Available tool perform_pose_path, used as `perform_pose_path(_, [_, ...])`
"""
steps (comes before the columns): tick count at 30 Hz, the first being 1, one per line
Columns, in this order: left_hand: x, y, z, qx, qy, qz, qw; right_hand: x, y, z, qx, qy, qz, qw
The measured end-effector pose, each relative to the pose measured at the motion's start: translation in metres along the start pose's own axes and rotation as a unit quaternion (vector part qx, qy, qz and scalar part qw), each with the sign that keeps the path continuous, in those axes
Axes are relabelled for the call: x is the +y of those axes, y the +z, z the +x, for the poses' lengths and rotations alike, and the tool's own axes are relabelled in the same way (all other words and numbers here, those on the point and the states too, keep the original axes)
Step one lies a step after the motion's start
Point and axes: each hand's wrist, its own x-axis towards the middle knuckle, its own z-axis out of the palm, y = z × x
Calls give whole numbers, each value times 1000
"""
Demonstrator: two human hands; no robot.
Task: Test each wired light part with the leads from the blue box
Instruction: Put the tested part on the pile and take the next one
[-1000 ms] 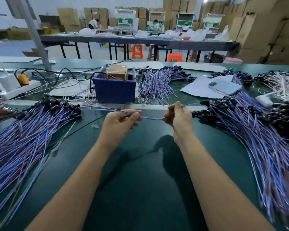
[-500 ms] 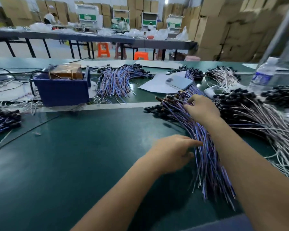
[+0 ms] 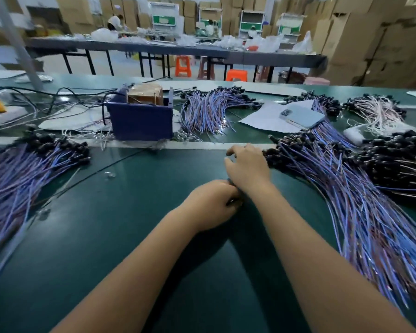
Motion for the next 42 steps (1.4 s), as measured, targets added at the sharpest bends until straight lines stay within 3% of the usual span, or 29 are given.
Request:
perform_pose_path(7, [-72,-58,-74,39,-87,51,994,-108,67,-2,-47,-22,180,982])
perform_pose_path(10, [-97,-69,-92,152,-169,84,970,-132,84,-6,-53,-18,258,964])
perform_pose_path(13, [-122,-81,-97,265,-298,120,909,-131,98,-11,-68,-42,251,965])
perform_pose_path(20, [-155,-98,-93,153,-516,208,817,-119,99,-10,-75,-55,282,955])
perform_pose_path(23, [-161,-95,-93,180,-510,206,816,-120,98,-12,-78,-61,276,956])
perform_pose_path(29, [-157,-96,-95,351,-441,80,822,-121,95,-14,-82,-43,313,945])
perform_pose_path(33, [-138,-95,-82,443,-350,26,825,-119,89,-14,-72,4,424,903])
perform_pose_path(37, [-118,-87,-64,446,-280,21,850,-117,84,-14,-73,20,498,864])
perform_pose_path(42, [-107,-72,-50,398,-273,16,876,-117,80,-16,-80,19,526,847])
